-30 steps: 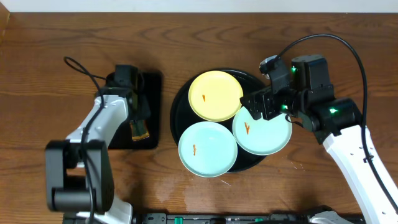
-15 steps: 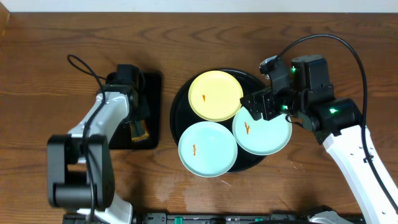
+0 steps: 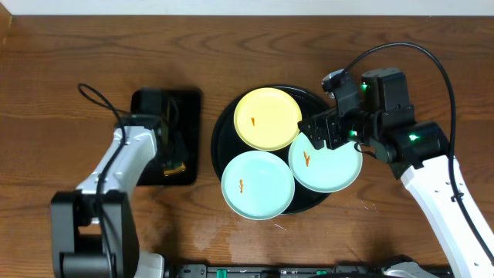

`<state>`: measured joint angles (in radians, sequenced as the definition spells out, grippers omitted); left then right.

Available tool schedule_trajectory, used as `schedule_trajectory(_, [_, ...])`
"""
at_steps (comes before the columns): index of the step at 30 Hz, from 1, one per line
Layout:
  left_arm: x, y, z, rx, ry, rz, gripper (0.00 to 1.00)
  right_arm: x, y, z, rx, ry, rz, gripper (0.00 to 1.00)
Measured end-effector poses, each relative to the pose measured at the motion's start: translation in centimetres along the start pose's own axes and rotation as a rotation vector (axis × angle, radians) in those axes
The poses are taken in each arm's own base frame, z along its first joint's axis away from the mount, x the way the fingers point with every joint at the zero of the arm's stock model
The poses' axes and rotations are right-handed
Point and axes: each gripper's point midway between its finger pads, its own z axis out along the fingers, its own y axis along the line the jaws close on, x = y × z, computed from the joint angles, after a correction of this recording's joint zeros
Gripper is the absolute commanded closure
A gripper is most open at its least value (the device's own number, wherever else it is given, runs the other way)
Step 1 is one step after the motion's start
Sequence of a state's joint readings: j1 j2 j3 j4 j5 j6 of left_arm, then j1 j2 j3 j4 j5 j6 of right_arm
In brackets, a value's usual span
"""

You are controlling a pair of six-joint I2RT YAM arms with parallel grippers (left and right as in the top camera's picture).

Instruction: Clean dirty plates on tray and stack at the side

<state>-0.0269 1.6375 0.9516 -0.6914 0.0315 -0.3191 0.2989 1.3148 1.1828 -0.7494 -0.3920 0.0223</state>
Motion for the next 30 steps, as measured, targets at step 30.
schedule_trajectory(30, [-4.6, -1.1, -0.6, 0.015, -0.154, 0.054, 0.55, 0.0, 0.0, 0.0, 0.000, 0.001, 0.000, 0.18])
